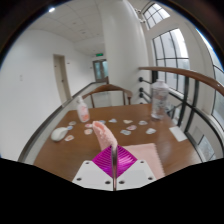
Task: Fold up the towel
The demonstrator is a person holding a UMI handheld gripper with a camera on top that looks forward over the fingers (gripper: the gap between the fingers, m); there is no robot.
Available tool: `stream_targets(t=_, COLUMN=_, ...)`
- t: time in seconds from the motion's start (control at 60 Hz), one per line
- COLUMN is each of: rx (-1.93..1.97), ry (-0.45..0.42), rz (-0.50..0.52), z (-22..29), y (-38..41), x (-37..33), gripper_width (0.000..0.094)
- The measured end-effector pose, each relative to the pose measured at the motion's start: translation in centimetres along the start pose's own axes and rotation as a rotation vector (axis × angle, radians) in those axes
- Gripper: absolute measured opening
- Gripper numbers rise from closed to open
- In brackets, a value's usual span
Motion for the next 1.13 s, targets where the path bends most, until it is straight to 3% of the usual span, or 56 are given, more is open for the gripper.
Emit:
stream_targets(t=0.15, rx=0.018, ry=0.087, rz=-0.170, z=-2.7, y=-8.8, x=1.4, gripper_width=0.0027)
stream_targets(t=0.267, rx=0.012, ry=0.152, rz=-0.179, z=-5.0, y=-11.2, x=2.4, gripper_width=0.0057)
stream_targets(t=0.417, rx=0.030, ry=0.112, rz=-0.168, z=-4.8, y=-12.2, x=0.8, gripper_width=0.0898)
stream_targets(t=0.433, rx=0.029, ry=0.105, rz=-0.167, z=-4.5, y=-12.2, x=0.5, gripper_width=0.0850)
stream_targets(t=0.483, rx=0.032, ry=0.081, rz=-0.172, z=-4.3, y=-12.5, x=-0.7, gripper_width=0.0819)
stream_targets(t=0.8, rx=-0.028, ry=-0.033, rz=-0.079, z=-4.9, y=-7.0, x=-11.5, gripper_width=0.0831)
stream_targets(t=1.133, rx=-0.139, ry=-0.096, rz=-0.068, z=-9.2, y=-4.5, x=-17.6, gripper_width=0.0824)
Point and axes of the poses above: the point between the fingertips, and its own axes, seen from behind it with the camera up: y to the left, z up, x forward, the way the camera looks, the point moved 8 cm from there along -x, backward, against the way the camera looks, and after that the axes turned 1 degree about y, right-handed, at the moved point
